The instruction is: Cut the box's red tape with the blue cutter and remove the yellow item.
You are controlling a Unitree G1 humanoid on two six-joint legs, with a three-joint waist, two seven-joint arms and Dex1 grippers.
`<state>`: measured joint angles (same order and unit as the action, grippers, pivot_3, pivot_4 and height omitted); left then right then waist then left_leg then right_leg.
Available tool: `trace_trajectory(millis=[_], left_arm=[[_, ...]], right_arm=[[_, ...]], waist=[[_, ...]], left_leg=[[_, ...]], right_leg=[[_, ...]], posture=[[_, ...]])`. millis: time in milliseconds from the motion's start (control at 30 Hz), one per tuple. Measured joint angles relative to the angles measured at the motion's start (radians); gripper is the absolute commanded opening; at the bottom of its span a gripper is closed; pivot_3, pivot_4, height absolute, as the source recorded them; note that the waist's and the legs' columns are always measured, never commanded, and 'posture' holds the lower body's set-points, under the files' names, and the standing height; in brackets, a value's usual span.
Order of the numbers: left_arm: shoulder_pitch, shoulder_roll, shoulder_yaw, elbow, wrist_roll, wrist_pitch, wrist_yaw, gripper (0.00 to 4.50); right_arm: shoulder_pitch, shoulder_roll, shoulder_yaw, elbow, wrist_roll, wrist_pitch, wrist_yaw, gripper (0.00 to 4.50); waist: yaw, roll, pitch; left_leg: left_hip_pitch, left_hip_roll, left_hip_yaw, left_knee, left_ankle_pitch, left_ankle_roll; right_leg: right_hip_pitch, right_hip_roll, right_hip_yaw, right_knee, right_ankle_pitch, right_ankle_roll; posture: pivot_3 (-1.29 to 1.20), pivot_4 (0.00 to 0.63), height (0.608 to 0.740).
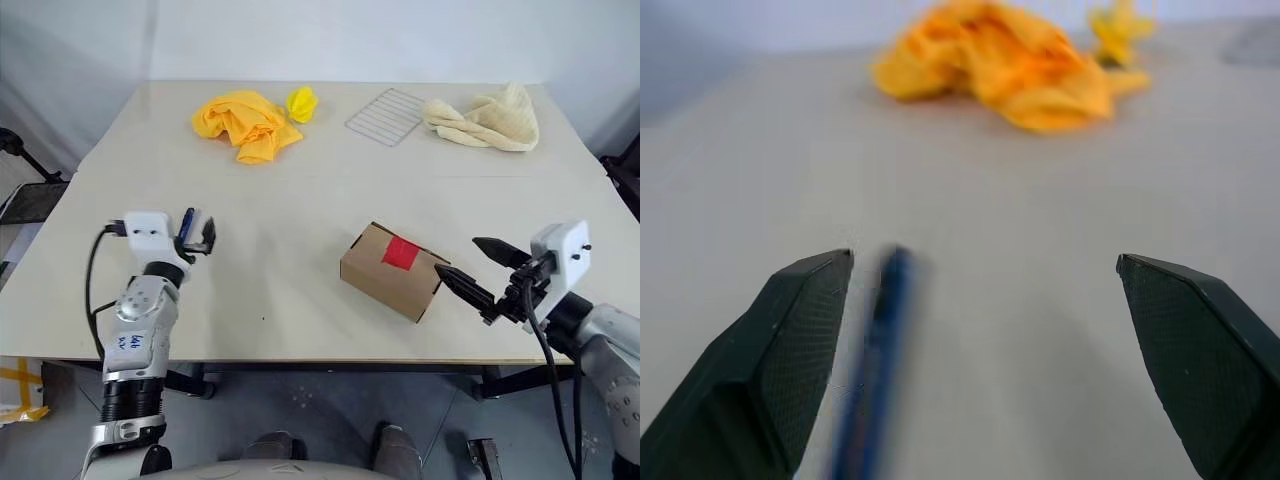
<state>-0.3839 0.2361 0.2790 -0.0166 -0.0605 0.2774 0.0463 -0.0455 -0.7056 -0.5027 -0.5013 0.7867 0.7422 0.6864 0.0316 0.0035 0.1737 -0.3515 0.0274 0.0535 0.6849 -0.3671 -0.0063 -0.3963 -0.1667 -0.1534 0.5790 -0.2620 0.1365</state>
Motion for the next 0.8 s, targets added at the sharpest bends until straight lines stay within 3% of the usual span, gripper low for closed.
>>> trace_trajectory(millis=[367, 667, 800], left_arm=[[-0.03, -0.03, 0.083, -0.045, -0.063, 0.331, 0.113, 4.48], [-0.052, 0.028, 0.095, 0.011, -0.081, 0.422, 0.083, 4.48], [-0.083, 0.063, 0.096, 0.039, -0.089, 0.48, 0.062, 3.59]], right_arm=[[-0.108, -0.006, 0.135, 0.062, -0.04, -0.047, 0.018, 4.5], [-0.103, -0.006, 0.142, 0.062, -0.04, -0.047, 0.018, 4.5], [-0.101, -0.006, 0.142, 0.062, -0.04, -0.047, 0.018, 4.5]], waist=[[-0.002, -0.002, 0.001], [-0.005, -0.003, 0.002], [-0.003, -0.003, 0.002]], left_leg=[[0.0, 0.0, 0.0, 0.0, 0.001, -0.001], [0.0, 0.0, 0.0, 0.0, 0.001, -0.001], [0.0, 0.0, 0.0, 0.0, 0.001, -0.001]], right_leg=[[0.0, 0.0, -0.001, 0.0, 0.0, 0.0], [0.0, 0.0, -0.001, 0.0, 0.0, 0.0], [0.0, 0.0, -0.001, 0.0, 0.0, 0.0]], posture=[[0.0, 0.15, 0.74], [0.0, 0.15, 0.74], [0.0, 0.15, 0.74]])
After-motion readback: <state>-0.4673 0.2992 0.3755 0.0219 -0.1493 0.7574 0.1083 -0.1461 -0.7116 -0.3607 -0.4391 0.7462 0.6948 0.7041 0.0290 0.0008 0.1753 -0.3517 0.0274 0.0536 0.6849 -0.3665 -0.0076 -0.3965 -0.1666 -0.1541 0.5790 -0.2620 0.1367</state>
